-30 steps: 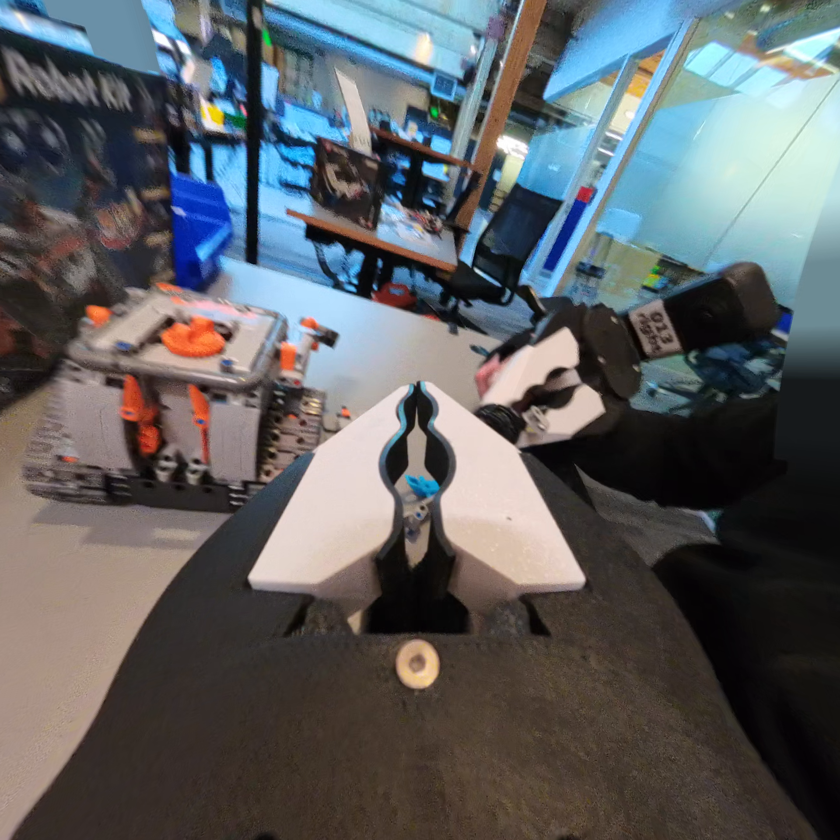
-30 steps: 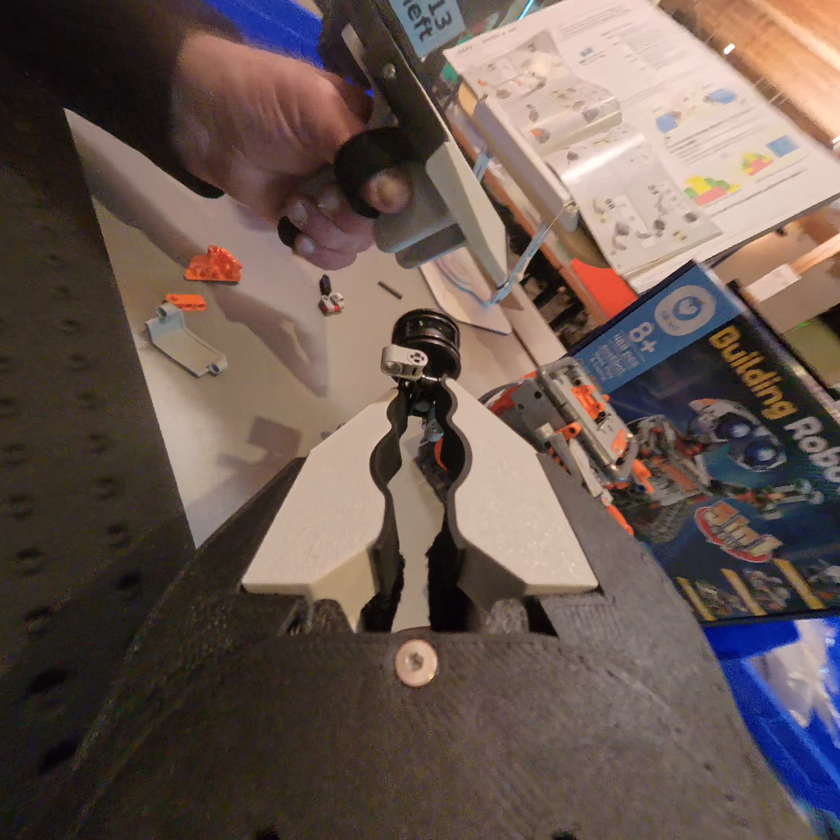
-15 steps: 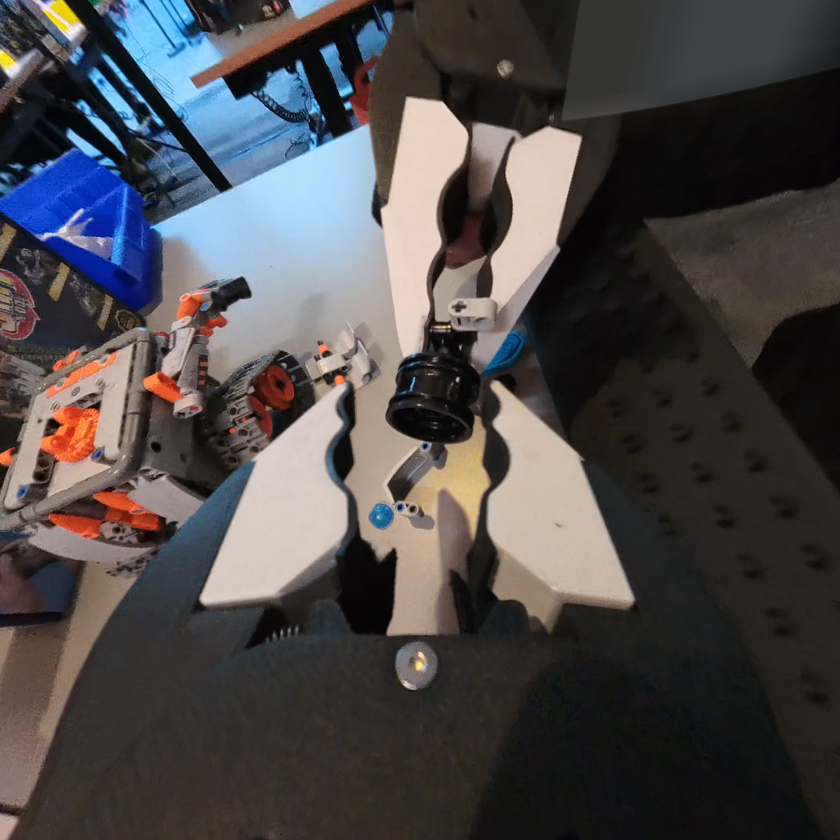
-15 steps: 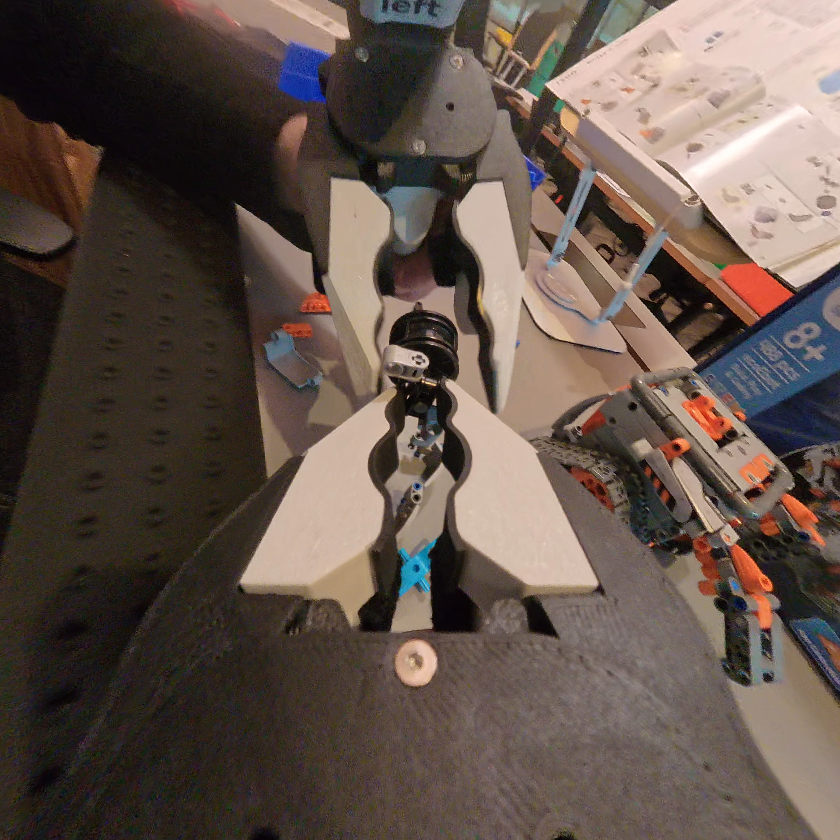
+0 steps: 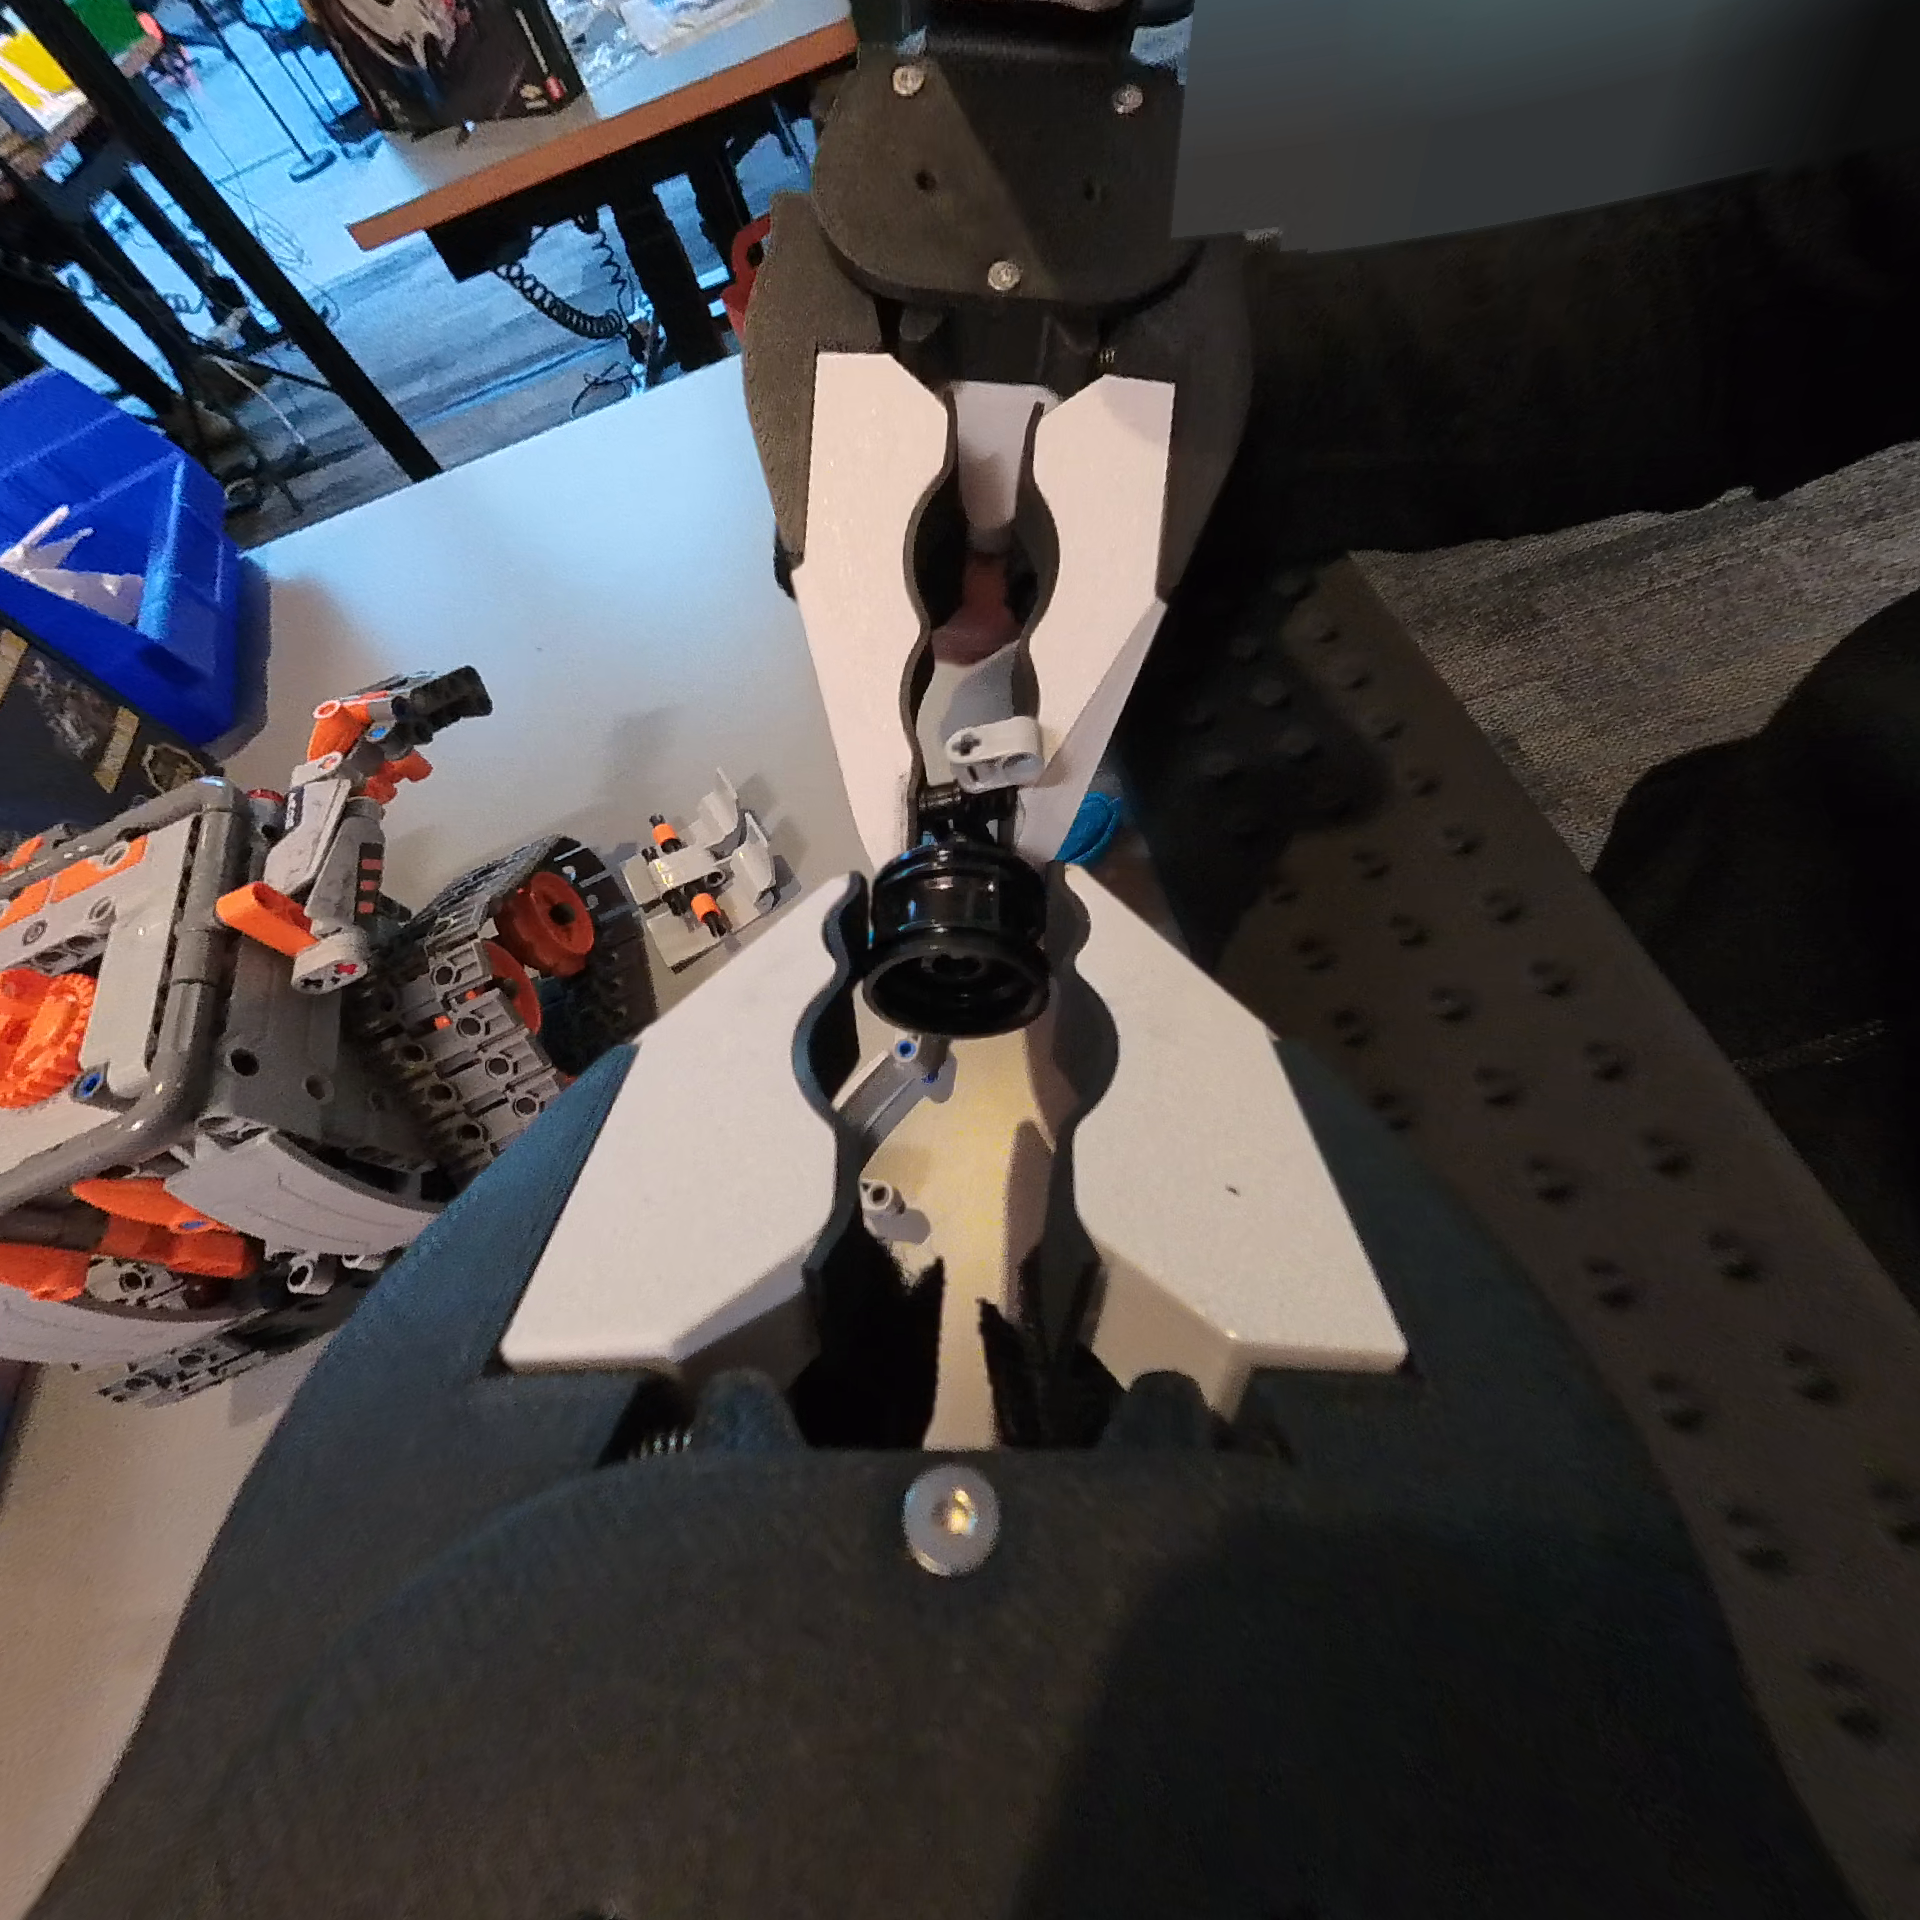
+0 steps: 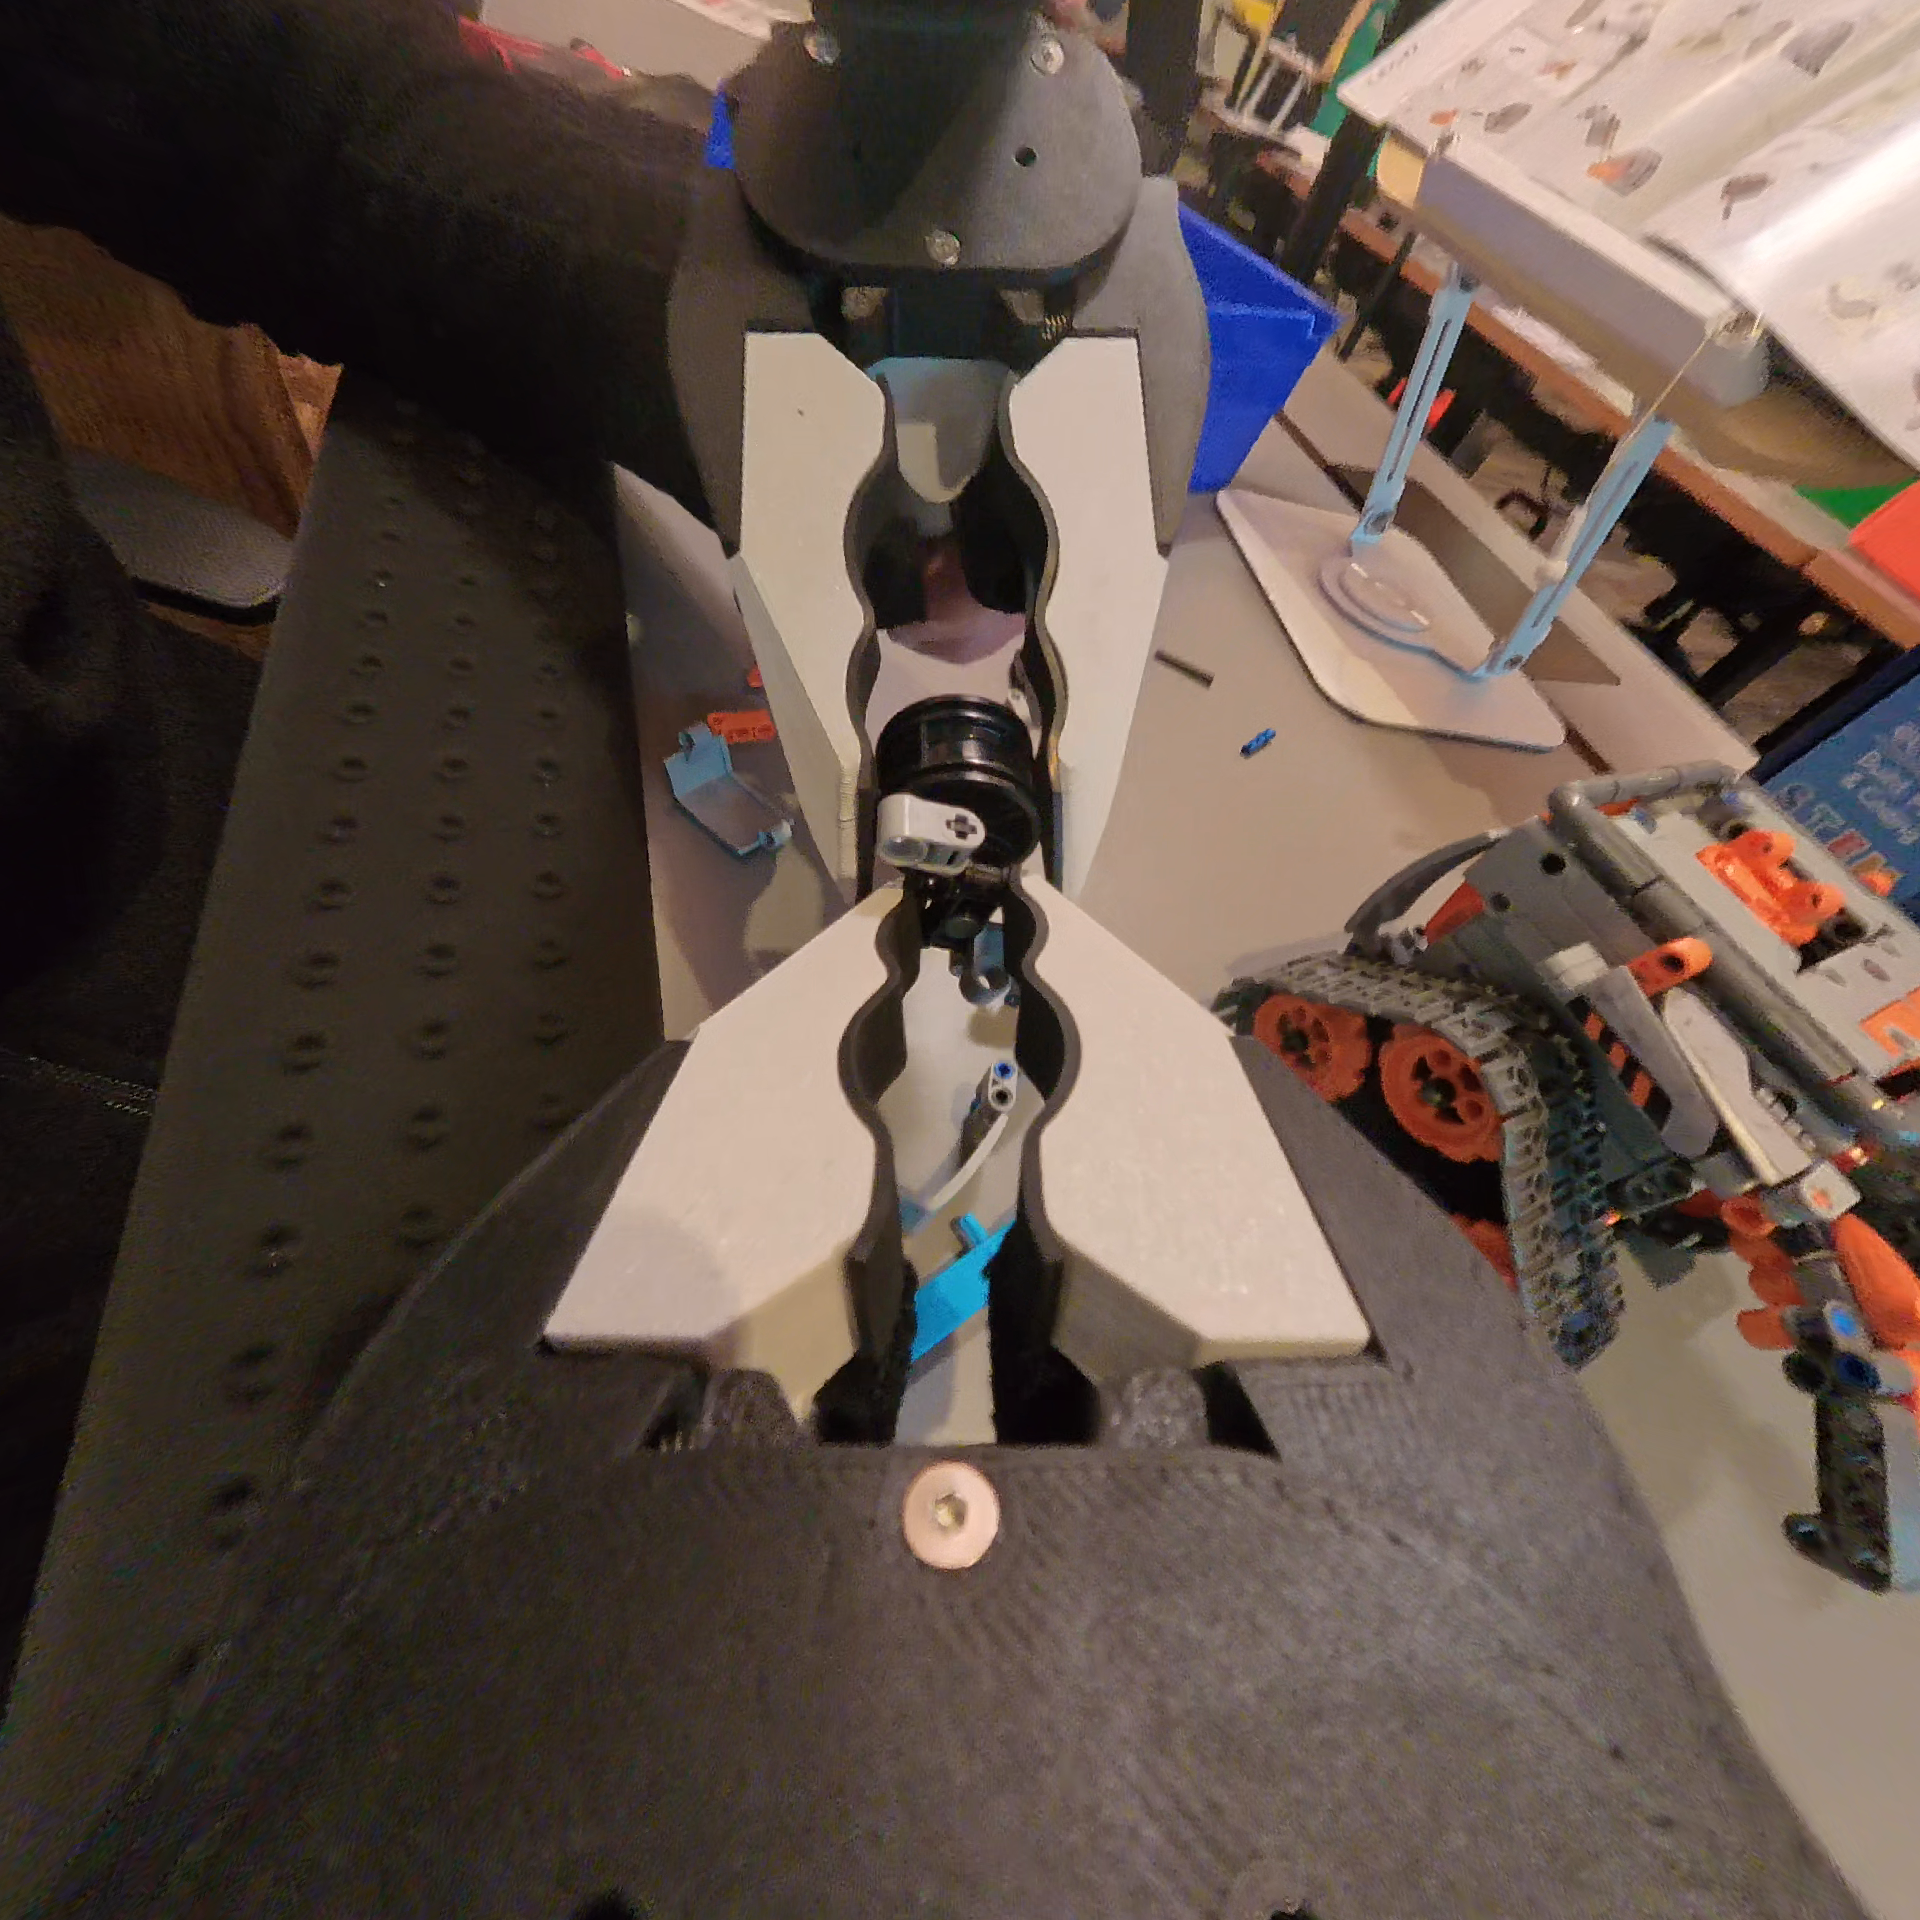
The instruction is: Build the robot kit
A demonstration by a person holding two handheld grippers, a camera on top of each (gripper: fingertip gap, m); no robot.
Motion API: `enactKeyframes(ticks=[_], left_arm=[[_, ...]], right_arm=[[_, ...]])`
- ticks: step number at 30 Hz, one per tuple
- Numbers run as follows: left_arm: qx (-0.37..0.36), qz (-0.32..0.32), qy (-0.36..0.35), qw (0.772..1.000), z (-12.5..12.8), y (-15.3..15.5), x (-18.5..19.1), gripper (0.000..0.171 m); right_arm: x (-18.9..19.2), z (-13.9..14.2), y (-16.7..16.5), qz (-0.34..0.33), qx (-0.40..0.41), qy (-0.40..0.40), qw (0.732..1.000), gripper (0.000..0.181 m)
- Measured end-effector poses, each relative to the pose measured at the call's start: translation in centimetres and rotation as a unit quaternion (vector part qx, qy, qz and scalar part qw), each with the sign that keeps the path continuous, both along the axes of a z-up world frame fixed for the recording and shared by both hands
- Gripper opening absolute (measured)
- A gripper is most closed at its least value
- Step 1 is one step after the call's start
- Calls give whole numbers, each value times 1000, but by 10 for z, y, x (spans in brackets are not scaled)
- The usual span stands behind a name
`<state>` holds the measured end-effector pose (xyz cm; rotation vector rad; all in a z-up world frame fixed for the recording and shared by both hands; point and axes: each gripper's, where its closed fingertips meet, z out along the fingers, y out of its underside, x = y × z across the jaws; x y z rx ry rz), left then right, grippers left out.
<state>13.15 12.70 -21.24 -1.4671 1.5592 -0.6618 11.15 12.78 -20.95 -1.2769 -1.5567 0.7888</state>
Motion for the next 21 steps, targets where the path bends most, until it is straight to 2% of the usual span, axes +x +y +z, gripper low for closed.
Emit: enactKeyframes(ticks=[1, 4, 5, 7, 11, 14, 19, 21], left_arm=[[-2, 5, 8, 1000, -4, 2, -1, 31], [29, 36, 34, 998, -14, 16, -10, 31], [24, 43, 43, 998, -17, 19, -12, 31], [11, 54, 44, 998, -21, 21, -12, 31], [16, 76, 54, 996, -32, 26, -12, 31], [8, 79, 57, 995, -36, 28, -11, 31], [6, 82, 58, 995, -40, 27, -10, 31], [7, 81, 60, 995, -43, 27, -10, 31]], right_arm=[[1, -4, 2, -5, -14, -10, 1000, 15], [15, -7, 16, -55, -34, -32, 997, 38], [22, -9, 18, -74, -48, -44, 995, 38], [41, -28, 24, -130, -74, -108, 983, 42], [71, -77, 15, -200, -122, -232, 944, 52], [66, -89, 11, -211, -144, -242, 936, 50], [56, -91, 8, -203, -172, -248, 931, 15], [58, -91, 12, -205, -162, -259, 930, 12]])
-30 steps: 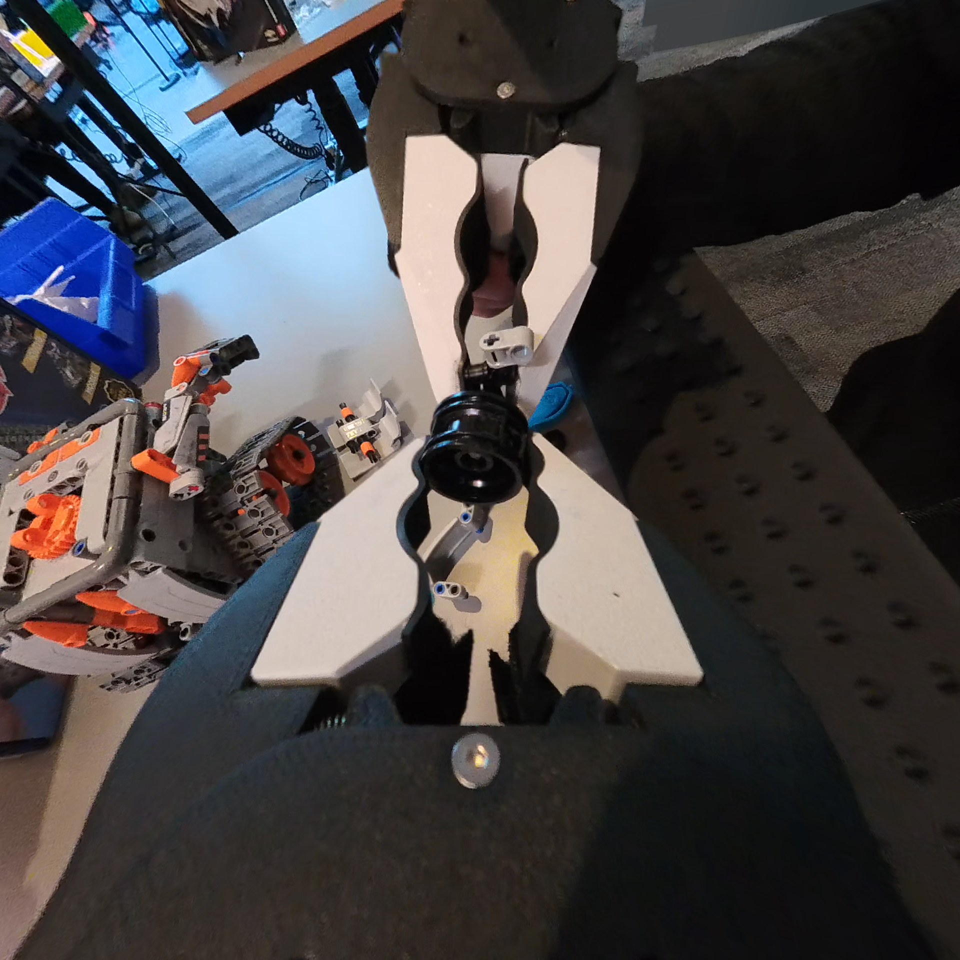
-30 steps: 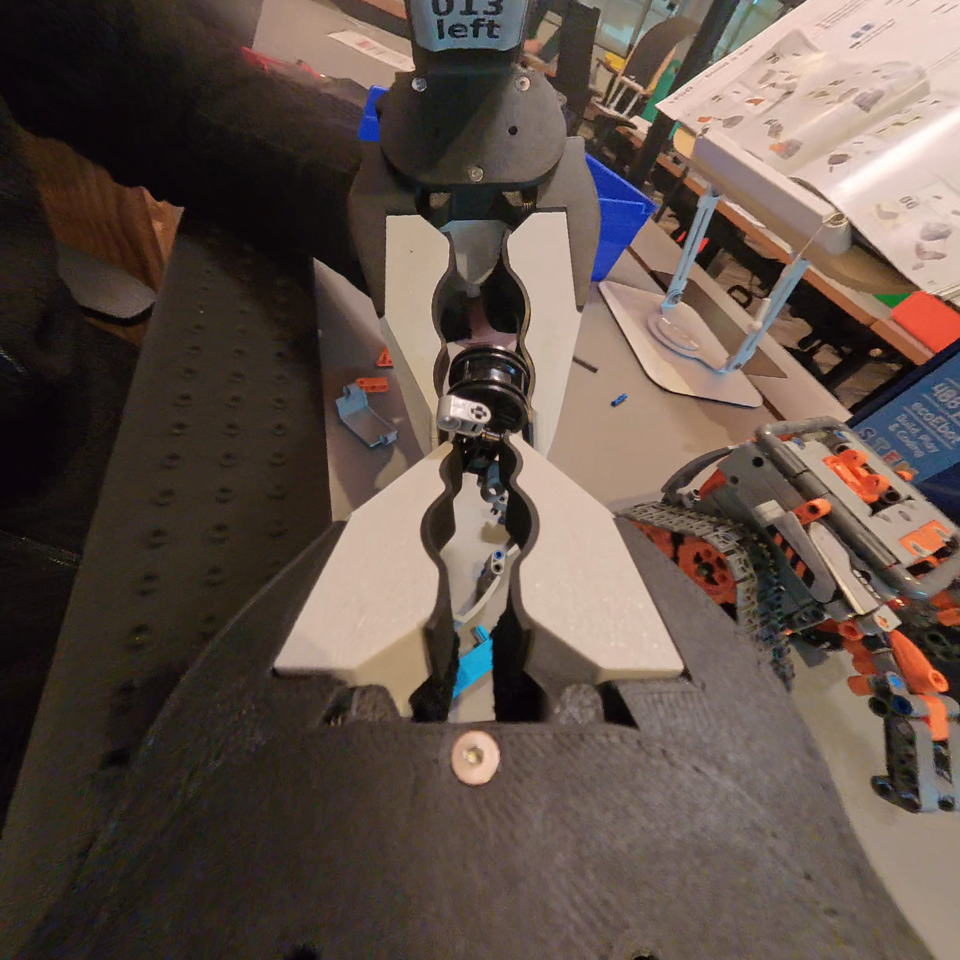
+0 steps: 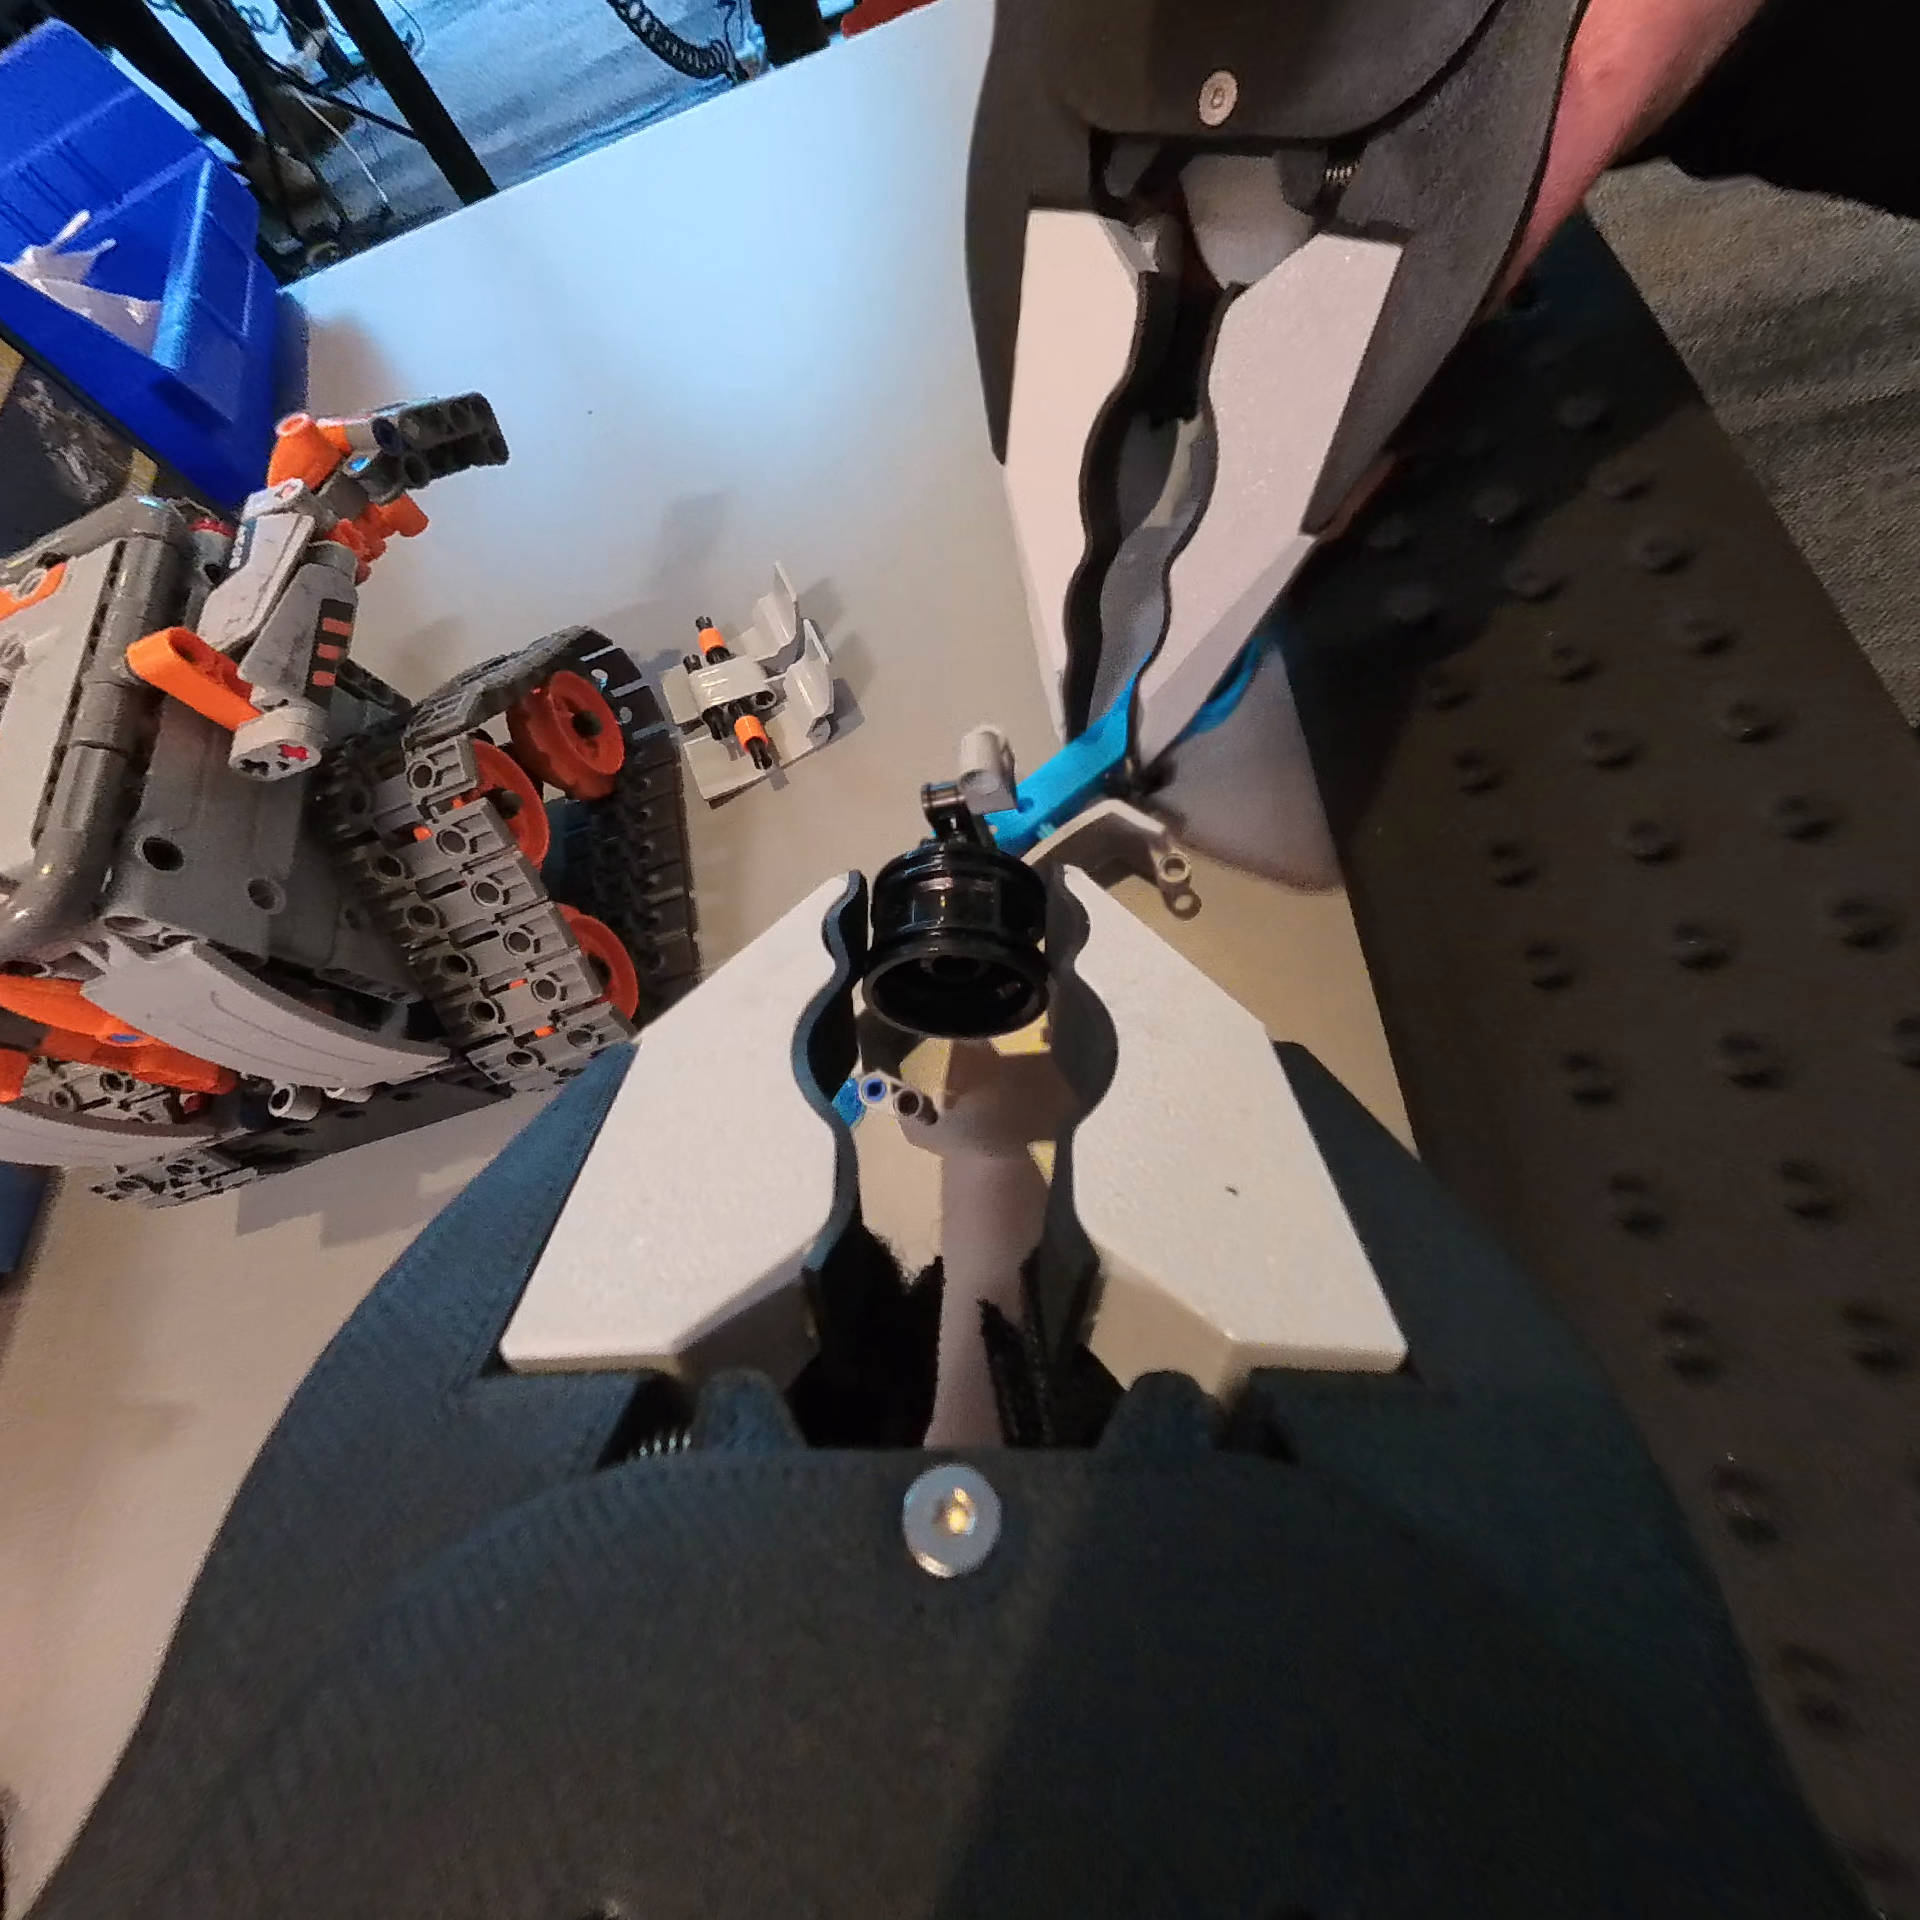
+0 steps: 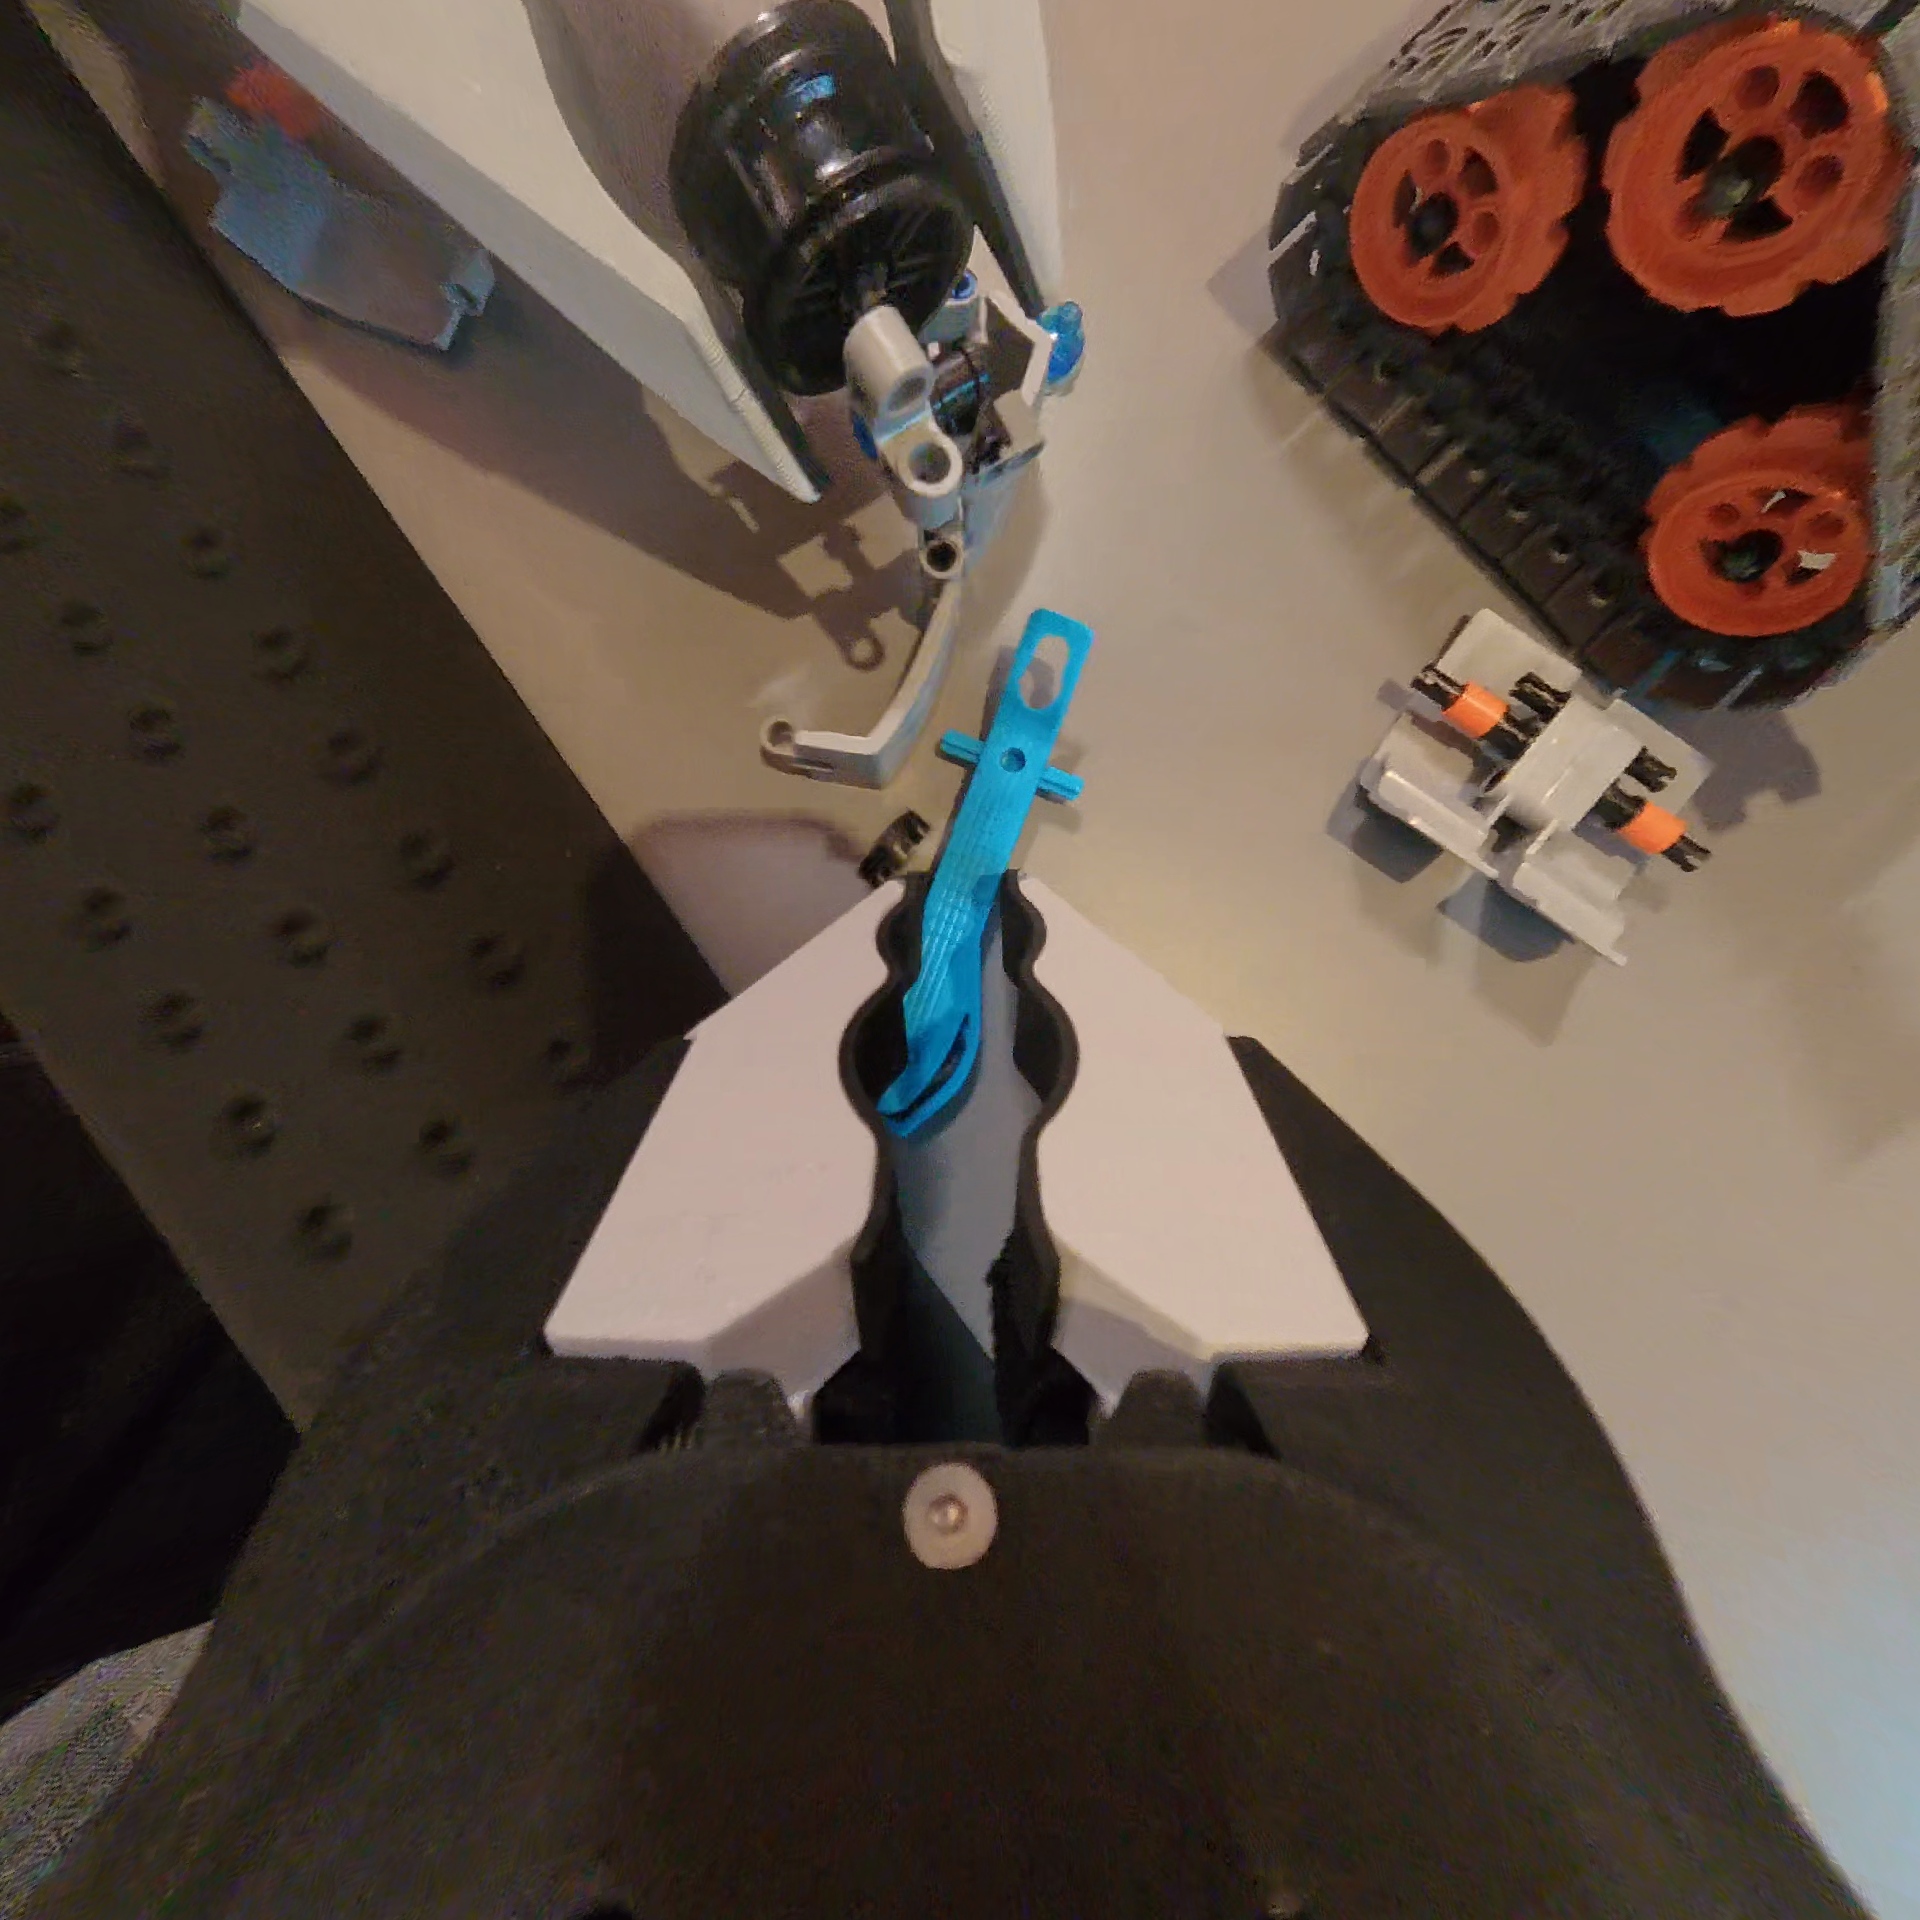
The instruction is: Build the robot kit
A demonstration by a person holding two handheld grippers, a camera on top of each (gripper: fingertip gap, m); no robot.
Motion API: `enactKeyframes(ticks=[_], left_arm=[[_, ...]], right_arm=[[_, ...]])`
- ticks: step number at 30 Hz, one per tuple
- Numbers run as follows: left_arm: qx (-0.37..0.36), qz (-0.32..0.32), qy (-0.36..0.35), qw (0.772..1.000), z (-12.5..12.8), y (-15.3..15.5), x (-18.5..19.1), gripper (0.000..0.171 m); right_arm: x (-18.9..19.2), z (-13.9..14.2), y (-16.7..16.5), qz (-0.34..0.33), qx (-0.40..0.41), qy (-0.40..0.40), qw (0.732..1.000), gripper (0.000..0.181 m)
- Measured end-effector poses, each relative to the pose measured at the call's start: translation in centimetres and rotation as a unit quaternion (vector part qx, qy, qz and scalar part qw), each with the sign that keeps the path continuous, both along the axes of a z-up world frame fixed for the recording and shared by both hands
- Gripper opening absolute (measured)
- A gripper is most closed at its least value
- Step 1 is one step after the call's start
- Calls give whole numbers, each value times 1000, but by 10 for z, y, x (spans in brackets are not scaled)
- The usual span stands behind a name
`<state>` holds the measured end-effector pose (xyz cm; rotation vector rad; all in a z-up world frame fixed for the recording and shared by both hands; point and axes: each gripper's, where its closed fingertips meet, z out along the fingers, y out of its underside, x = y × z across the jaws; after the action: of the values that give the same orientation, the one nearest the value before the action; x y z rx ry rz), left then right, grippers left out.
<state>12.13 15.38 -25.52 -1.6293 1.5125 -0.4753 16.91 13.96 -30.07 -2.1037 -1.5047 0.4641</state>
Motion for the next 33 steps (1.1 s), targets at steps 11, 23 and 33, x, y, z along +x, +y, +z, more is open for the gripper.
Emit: enactKeyframes(ticks=[11, 23, 33], left_arm=[[21, 4, 15, 1000, -1, 0, 2, 31], [-54, 6, 84, 995, -22, 28, 56, 31], [-105, 0, 88, 991, -32, 23, 51, 58]], right_arm=[[14, 6, 8, 16, 59, -31, 998, 10], [72, 32, 11, -25, 99, -11, 995, 10], [71, 36, 5, -7, 120, 14, 993, 10]])
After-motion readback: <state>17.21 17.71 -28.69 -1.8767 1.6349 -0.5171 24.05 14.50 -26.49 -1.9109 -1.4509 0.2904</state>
